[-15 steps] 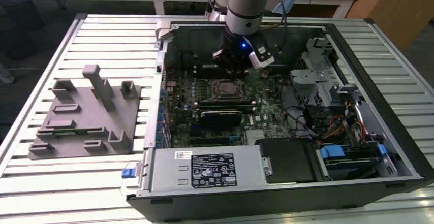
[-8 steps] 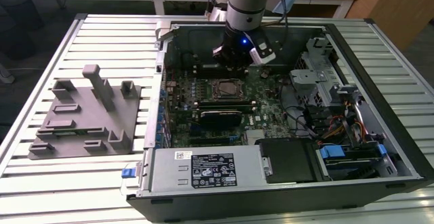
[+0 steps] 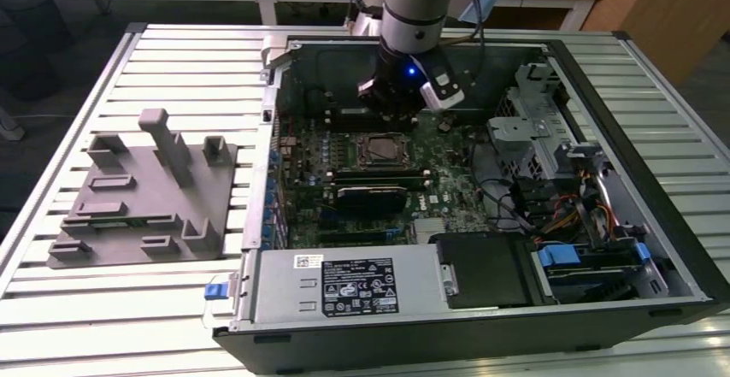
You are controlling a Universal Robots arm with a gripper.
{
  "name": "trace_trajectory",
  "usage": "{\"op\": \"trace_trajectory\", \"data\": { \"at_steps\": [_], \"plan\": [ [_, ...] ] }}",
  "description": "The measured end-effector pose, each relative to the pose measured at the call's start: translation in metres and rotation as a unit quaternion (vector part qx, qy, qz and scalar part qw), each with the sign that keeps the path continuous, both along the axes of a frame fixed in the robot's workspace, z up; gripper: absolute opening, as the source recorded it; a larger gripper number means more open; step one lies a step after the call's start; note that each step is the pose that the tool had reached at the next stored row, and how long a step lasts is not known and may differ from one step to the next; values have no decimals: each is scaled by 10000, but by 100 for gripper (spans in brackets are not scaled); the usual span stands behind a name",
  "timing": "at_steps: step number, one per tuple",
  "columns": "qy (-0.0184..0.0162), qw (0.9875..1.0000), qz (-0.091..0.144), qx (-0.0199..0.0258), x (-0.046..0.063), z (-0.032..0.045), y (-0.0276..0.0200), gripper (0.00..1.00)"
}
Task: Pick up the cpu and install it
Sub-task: 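Install the first cpu locking lever, then install the second cpu locking lever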
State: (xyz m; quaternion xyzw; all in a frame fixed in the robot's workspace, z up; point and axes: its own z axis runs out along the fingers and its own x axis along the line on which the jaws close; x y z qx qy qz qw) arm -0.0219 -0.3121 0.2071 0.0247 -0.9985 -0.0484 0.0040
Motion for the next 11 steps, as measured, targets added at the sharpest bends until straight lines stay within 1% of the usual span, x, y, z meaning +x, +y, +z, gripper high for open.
{"op": "trace_trajectory", "data": {
  "at_steps": [11],
  "plan": [
    [0, 10000, 0, 0, 0, 0, -44, 11]
  ]
}}
